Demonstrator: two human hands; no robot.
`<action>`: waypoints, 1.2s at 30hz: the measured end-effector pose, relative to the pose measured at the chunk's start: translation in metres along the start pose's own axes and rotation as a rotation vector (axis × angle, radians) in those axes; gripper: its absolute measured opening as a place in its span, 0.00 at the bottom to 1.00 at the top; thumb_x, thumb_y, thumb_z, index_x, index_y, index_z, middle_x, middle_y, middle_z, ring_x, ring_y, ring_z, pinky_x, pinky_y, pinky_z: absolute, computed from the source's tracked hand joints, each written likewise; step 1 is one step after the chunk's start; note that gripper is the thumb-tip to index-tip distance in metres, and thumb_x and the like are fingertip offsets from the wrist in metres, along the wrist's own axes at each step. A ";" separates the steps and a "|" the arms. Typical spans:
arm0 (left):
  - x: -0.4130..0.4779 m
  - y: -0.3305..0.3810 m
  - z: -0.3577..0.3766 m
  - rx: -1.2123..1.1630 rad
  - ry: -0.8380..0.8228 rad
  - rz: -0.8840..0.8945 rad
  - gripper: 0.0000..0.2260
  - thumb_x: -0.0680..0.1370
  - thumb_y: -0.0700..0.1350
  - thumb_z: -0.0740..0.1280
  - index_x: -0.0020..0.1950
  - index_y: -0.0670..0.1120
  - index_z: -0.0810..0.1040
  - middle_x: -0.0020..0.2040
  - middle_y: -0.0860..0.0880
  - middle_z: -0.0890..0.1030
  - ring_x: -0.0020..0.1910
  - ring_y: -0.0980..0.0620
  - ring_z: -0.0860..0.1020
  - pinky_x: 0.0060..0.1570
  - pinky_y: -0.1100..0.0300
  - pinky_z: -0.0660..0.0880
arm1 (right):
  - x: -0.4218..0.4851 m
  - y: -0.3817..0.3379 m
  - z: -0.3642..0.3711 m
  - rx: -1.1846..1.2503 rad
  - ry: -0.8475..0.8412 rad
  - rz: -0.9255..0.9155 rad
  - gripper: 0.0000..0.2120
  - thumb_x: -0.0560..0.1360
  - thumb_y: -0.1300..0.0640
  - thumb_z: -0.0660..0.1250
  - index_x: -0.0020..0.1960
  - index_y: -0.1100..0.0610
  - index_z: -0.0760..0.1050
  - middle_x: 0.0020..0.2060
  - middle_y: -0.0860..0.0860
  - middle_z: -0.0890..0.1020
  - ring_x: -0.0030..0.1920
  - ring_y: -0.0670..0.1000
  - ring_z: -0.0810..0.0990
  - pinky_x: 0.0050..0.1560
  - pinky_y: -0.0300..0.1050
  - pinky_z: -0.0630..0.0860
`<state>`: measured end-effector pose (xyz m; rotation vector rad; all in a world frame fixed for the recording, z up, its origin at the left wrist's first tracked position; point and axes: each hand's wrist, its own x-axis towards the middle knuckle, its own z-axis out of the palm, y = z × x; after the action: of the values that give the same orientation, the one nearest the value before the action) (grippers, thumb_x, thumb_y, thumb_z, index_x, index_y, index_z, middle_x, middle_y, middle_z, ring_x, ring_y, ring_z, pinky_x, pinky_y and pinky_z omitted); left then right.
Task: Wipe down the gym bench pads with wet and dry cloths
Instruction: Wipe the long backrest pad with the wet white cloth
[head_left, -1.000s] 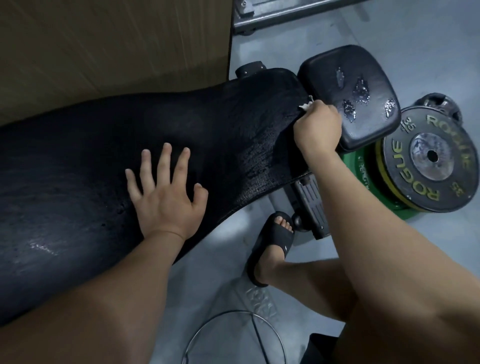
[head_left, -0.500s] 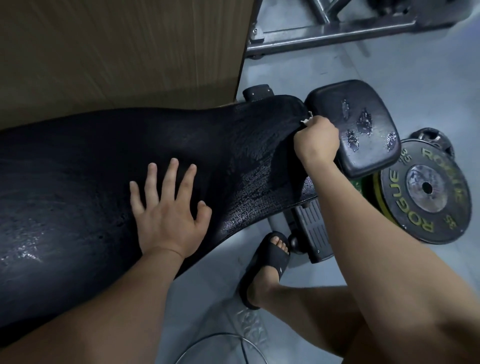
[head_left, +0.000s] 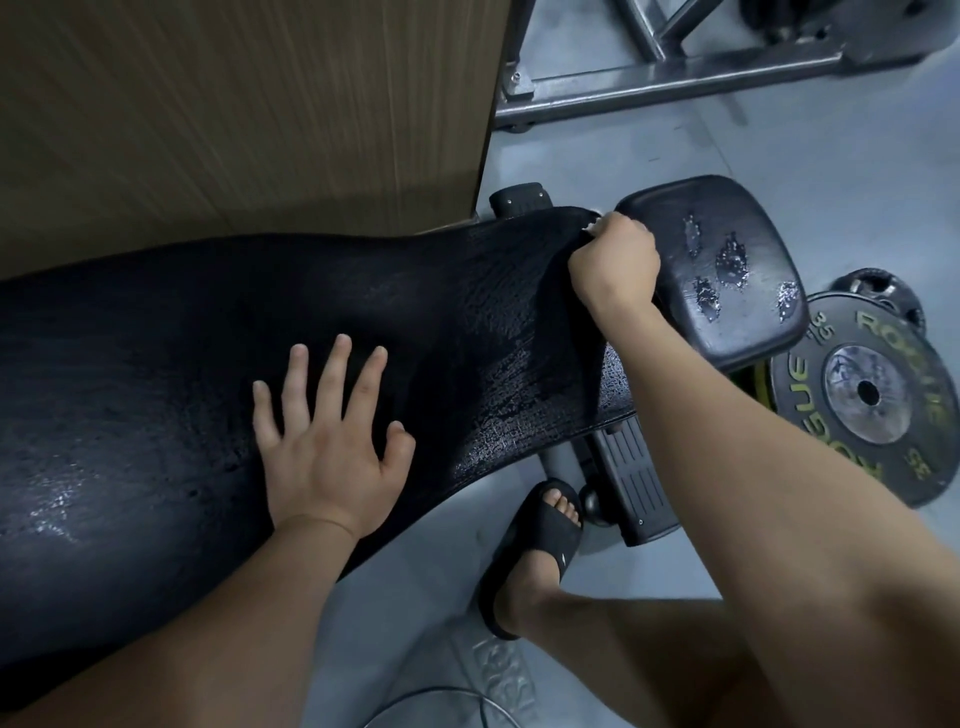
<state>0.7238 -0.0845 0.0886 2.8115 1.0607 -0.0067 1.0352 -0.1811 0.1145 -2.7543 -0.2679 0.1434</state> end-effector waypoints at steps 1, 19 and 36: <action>0.000 0.000 0.000 0.006 -0.002 -0.001 0.32 0.76 0.60 0.54 0.81 0.59 0.58 0.82 0.53 0.56 0.82 0.43 0.48 0.77 0.35 0.47 | 0.002 -0.001 0.000 -0.001 -0.004 -0.007 0.17 0.75 0.63 0.60 0.62 0.60 0.78 0.59 0.60 0.79 0.60 0.62 0.77 0.58 0.48 0.72; 0.001 0.001 -0.001 0.026 -0.028 0.004 0.32 0.76 0.60 0.53 0.81 0.58 0.57 0.82 0.52 0.55 0.82 0.43 0.48 0.77 0.35 0.48 | 0.049 -0.009 -0.011 -0.018 -0.367 -0.338 0.19 0.79 0.64 0.56 0.65 0.55 0.78 0.61 0.58 0.81 0.62 0.60 0.77 0.54 0.43 0.70; 0.002 0.000 -0.003 0.041 -0.067 0.008 0.32 0.77 0.59 0.54 0.82 0.58 0.56 0.83 0.52 0.54 0.82 0.43 0.47 0.77 0.35 0.48 | 0.030 -0.054 -0.002 -0.250 -0.494 -0.773 0.17 0.81 0.51 0.54 0.64 0.52 0.75 0.61 0.59 0.81 0.62 0.61 0.78 0.60 0.54 0.75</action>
<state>0.7255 -0.0826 0.0912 2.8300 1.0462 -0.1217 1.0555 -0.1265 0.1347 -2.5796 -1.5237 0.6050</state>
